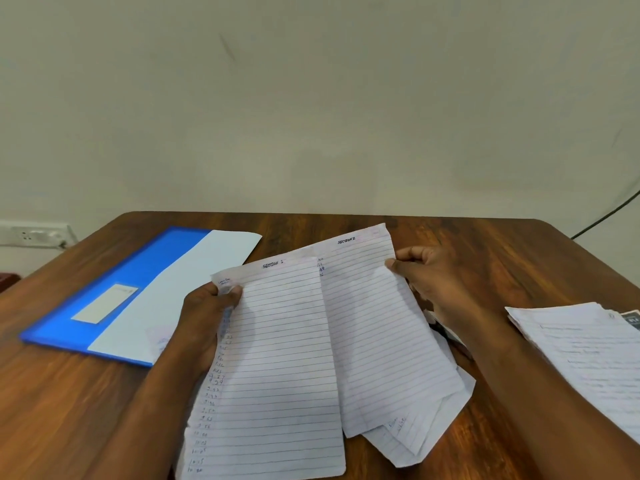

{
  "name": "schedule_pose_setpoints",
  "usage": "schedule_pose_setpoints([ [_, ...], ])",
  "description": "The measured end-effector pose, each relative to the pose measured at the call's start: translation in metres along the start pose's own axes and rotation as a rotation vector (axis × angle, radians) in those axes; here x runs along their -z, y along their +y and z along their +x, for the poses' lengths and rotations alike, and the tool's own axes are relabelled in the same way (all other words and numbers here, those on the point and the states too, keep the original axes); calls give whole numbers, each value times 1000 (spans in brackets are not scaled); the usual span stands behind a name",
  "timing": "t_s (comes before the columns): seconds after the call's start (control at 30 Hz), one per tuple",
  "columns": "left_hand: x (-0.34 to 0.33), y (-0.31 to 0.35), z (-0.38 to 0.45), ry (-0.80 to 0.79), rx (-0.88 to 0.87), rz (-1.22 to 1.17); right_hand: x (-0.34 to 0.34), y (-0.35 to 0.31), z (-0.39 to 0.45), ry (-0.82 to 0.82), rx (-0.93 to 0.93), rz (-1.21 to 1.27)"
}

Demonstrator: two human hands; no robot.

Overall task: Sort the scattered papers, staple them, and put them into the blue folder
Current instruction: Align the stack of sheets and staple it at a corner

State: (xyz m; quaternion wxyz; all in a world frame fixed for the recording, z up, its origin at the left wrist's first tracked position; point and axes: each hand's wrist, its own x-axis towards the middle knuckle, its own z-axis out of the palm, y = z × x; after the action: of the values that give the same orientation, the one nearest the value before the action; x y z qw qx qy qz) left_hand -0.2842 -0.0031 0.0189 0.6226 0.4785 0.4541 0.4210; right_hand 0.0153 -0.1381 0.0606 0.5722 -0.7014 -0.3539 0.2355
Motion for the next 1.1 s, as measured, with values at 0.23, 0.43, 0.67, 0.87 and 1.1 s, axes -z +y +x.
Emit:
schedule_pose_setpoints([
  [0.23,-8,-1,-5,-59,37,-126,-15,-5,-7,-26,32,32],
  [0.43,-12,-2,-7,-85,30,-159,-21,-15,-14,-50,54,47],
  [0.67,-16,-1,-9,-68,-20,-147,-29,-16,-23,-165,14,54],
  [0.87,-22,-2,-9,-53,-19,-150,-39,-9,-26,-167,36,-6],
  [1.1,-24,-2,-10,-74,-35,-150,-46,-8,-32,-181,24,19],
])
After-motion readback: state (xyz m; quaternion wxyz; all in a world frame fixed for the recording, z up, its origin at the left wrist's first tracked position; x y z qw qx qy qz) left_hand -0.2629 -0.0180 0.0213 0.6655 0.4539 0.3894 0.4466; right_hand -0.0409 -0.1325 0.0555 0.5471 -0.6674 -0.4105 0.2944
